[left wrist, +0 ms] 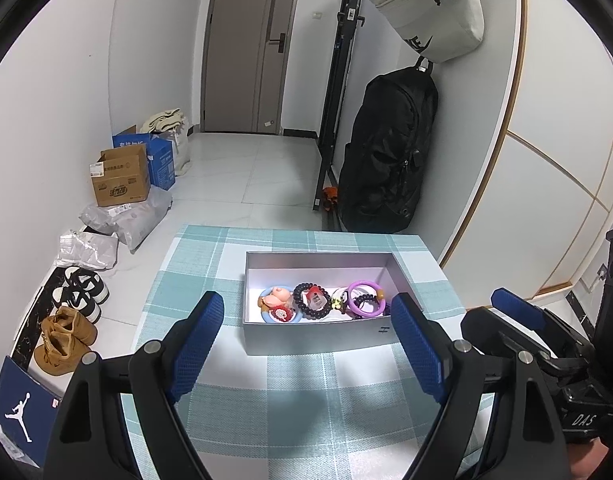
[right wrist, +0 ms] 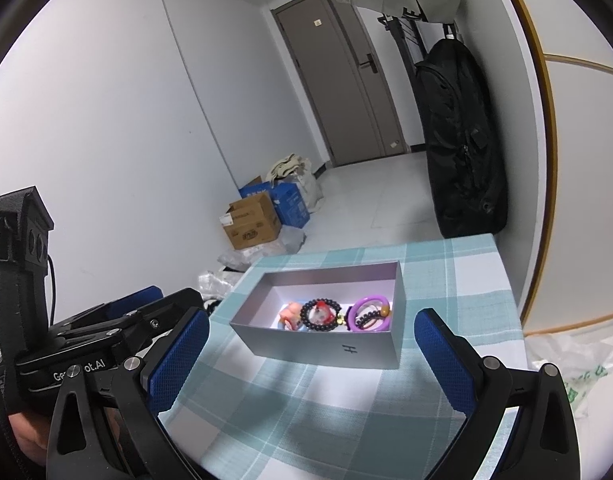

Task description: Organize jewelry

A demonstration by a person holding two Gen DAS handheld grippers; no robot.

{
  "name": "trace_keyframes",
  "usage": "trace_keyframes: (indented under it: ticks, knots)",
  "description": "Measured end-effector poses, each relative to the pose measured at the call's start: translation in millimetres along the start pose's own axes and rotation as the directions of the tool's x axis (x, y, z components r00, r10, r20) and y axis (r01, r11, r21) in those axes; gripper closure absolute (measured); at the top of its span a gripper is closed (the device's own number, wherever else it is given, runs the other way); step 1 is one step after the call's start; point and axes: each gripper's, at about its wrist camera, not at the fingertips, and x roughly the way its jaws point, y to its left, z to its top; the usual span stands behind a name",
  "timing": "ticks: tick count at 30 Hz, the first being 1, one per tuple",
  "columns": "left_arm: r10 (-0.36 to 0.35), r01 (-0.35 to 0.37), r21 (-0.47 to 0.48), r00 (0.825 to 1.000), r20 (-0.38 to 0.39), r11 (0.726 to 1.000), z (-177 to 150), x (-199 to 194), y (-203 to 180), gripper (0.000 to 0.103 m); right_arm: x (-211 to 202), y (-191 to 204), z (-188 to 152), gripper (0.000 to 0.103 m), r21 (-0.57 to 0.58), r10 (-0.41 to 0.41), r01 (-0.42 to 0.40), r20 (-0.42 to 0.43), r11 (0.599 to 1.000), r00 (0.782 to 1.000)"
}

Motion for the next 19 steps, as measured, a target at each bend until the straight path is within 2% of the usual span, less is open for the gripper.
trace_keyframes:
  ticks: [9, 19]
  knots:
    - [0.005, -0.005, -0.005, 1.000, -0.005, 1.000, -0.2, 1.5, -0.9, 0.021, 0.4, -1.6, 0.6, 0.000, 0.001, -0.009, 0.009, -0.001, 1.000, 1.000]
    - [-0.029, 0.029, -0.021, 1.000, 0.012, 0.999, -0.3, 0.3, 0.0, 0.021, 3.4, -3.3, 1.0, 0.000, 0.012, 0.003, -0.003, -0.009, 1.000, 1.000]
